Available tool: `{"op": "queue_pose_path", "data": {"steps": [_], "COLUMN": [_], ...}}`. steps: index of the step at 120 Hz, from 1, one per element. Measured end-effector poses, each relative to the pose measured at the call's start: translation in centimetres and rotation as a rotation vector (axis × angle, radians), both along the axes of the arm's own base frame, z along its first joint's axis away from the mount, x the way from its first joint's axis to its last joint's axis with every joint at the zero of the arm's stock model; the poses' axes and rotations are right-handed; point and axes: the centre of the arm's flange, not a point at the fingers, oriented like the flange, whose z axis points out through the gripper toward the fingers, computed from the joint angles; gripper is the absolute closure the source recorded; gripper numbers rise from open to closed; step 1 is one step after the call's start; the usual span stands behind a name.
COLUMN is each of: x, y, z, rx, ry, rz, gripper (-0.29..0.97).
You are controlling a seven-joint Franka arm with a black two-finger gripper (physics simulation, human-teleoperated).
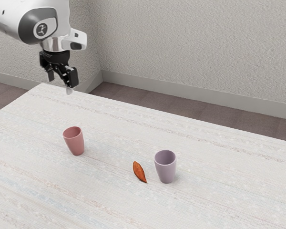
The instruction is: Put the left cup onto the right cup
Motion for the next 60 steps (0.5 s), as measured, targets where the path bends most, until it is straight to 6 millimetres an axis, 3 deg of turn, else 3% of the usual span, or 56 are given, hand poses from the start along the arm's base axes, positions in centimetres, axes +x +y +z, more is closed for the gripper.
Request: {"op": "queue_pose_path", "data": {"steps": [24, 37, 60], "x": [0.0, 0.0, 0.5], "y": [0.2, 2.1, 4.5], "z": [0.0, -0.6, -6.0], "rx": [-0.002, -0.013, -0.116], "ry": [-0.007, -0.004, 0.071], "rz": [0.017, 0.061, 0.148], "gripper": [0.0, 0.0, 0.0]}}
